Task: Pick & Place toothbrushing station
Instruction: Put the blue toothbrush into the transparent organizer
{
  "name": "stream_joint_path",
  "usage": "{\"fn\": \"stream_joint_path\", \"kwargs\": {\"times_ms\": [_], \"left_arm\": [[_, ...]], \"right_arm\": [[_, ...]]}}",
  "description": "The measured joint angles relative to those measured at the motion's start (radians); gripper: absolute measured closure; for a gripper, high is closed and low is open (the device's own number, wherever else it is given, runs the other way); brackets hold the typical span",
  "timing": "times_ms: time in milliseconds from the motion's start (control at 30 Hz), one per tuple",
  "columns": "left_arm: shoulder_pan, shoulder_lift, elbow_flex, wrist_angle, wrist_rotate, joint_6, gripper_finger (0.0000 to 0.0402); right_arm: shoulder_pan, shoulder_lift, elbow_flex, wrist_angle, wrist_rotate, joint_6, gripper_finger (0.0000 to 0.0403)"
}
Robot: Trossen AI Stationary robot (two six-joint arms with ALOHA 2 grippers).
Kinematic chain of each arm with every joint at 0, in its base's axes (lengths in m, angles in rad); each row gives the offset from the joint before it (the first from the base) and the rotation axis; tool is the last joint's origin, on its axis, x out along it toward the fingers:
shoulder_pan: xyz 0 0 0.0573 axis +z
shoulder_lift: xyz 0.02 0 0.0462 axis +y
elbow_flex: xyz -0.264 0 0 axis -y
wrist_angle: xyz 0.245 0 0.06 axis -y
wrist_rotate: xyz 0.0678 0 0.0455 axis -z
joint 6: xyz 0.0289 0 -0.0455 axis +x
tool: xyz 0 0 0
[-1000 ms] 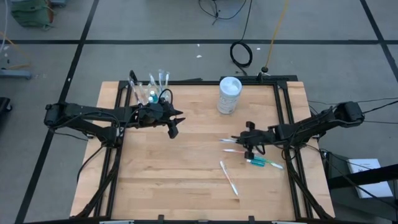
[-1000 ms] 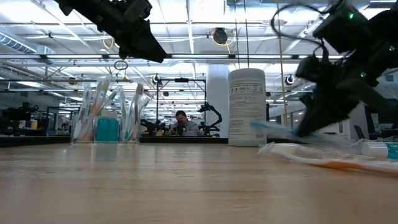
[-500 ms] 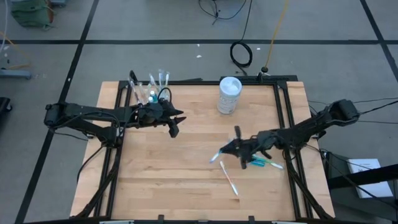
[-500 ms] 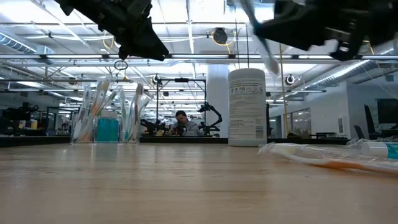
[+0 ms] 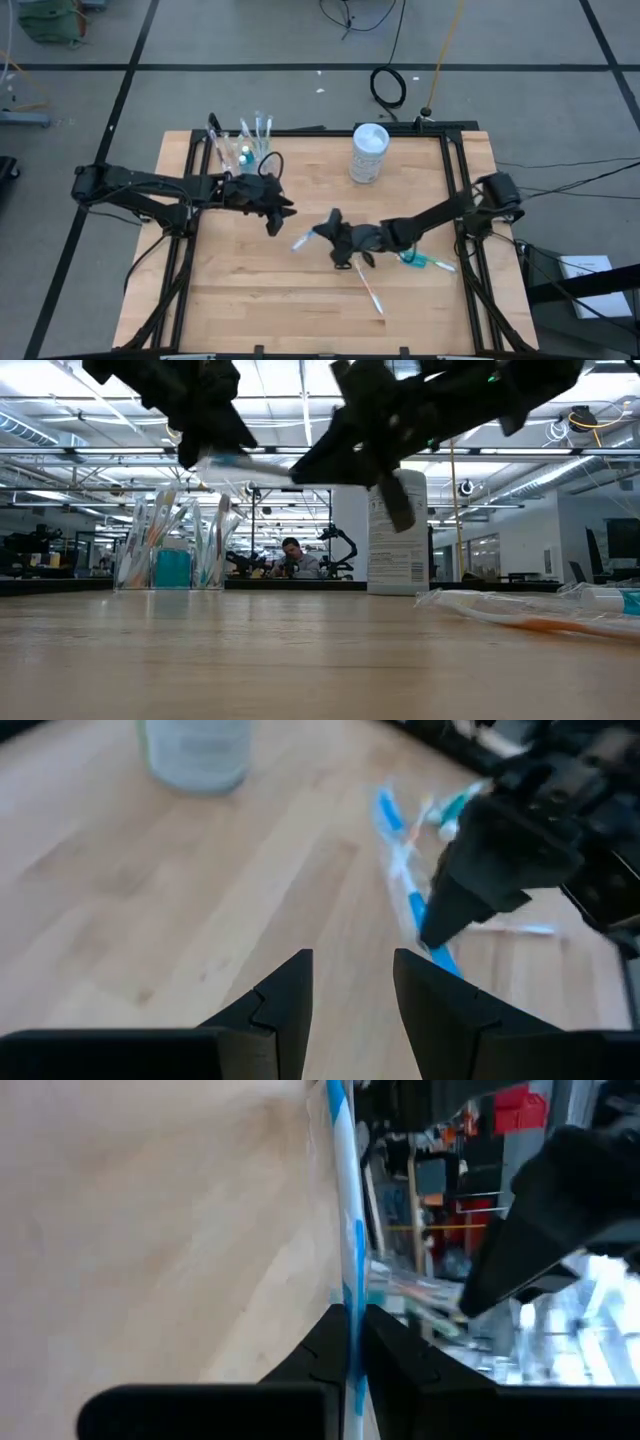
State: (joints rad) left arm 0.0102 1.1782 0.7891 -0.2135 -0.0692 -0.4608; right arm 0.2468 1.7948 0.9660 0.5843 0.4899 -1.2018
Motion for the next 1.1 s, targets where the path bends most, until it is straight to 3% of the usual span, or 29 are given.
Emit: {"fn": "stream_joint_path", "kwargs": {"times_ms": [167,367,500,567,867,1100], "left_arm": [[-0.032,0.043,-0.001,-0.031,-0.026,-0.088,0.0256],[-0.066,0.182,-0.003,0.029,-0.021,-0.134,0.0257],[-0.071,0.223,-0.001,0.060,-0.011,-0.152,0.0257],[-0.069,0.234,-0.001,0.063,-0.009,-0.158,0.0257],[-0.047,0.235,-0.001,0.138,-0.057,-0.122,0.0257],[-0.049,0.239,0.000,0.212,0.001,-0.049,0.0257]], "right_arm": [[-0.007,0.086,0.062,0.028,0.005,-0.160,0.0388],[-0.019,0.111,0.069,0.077,0.014,-0.222,0.0388],[-0.024,0.112,0.068,0.063,0.096,-0.237,0.0388],[-0.026,0.112,0.067,0.061,0.138,-0.272,0.0388],[-0.031,0.112,0.067,-0.049,0.139,-0.303,0.0387],[-0.044,0.112,0.067,-0.059,0.142,-0.280,0.0387]]}}
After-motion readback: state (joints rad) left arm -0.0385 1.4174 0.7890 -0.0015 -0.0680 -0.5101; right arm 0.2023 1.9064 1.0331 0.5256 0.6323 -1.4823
